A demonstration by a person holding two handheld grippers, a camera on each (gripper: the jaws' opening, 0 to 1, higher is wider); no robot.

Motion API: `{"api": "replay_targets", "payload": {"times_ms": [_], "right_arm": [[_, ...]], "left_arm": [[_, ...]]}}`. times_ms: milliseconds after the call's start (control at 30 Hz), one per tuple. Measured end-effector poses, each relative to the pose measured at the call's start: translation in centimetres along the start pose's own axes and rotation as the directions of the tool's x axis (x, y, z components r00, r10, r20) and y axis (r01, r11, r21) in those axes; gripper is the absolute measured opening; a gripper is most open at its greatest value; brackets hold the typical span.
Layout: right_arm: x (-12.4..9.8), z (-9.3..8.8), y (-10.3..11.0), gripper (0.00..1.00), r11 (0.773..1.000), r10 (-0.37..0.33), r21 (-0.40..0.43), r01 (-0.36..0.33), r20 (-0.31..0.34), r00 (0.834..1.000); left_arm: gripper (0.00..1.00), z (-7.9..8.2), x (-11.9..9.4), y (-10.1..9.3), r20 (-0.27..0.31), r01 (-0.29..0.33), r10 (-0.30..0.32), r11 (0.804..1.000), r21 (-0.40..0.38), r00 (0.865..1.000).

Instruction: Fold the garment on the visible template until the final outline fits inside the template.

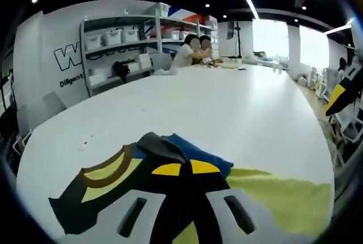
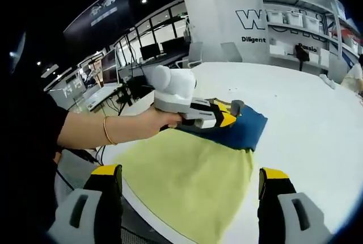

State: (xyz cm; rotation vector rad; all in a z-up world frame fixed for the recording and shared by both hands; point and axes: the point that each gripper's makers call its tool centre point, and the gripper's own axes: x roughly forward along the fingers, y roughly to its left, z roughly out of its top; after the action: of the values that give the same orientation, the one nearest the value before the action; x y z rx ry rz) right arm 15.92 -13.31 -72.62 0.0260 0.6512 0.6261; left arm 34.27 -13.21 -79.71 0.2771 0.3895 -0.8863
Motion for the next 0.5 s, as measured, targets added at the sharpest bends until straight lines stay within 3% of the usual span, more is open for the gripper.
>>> {"api": "replay_targets", "payload": {"times_ms": [100,233,300,367,500], "right_arm": [[-0.1,-0.2,-0.2,0.99,1.0,-0.006,0.008,0.006,-0.002,1.0],[-0.1,-0.5,-0.2,0.99,1.0,-0.007,0.011,0.007,-0.008,1.0],[0.0,-0.5,-0.2,0.99,1.0,-0.009,0.012,0.01,-0.009,1.0],[0.0,-0.5,-0.3,0.99,1.0,-0.014,0.011,0.014,-0.009,1.0],[0.0,-0.3,-0.5,0.99,1.0,-0.02,0.01,0.021,-0.007,1.0]], "left_arm": [[0.04,-1.1,0.5,-0.5,-0.034,0.012,-0.012,1.0,0.013,0.999],[0.04,-2.1,0.9,-1.0,-0.061,0.036,-0.038,0.999,-0.035,0.997],[0.03,-1.9,1.0,-2.2,-0.047,0.077,-0.079,0.996,-0.04,0.996],[0.03,-1.7,0.9,-2.5,-0.048,0.082,-0.082,0.997,-0.001,0.995],[0.02,-1.0,0.1,-1.8,-0.033,0.069,-0.069,0.998,-0.002,0.997]]}}
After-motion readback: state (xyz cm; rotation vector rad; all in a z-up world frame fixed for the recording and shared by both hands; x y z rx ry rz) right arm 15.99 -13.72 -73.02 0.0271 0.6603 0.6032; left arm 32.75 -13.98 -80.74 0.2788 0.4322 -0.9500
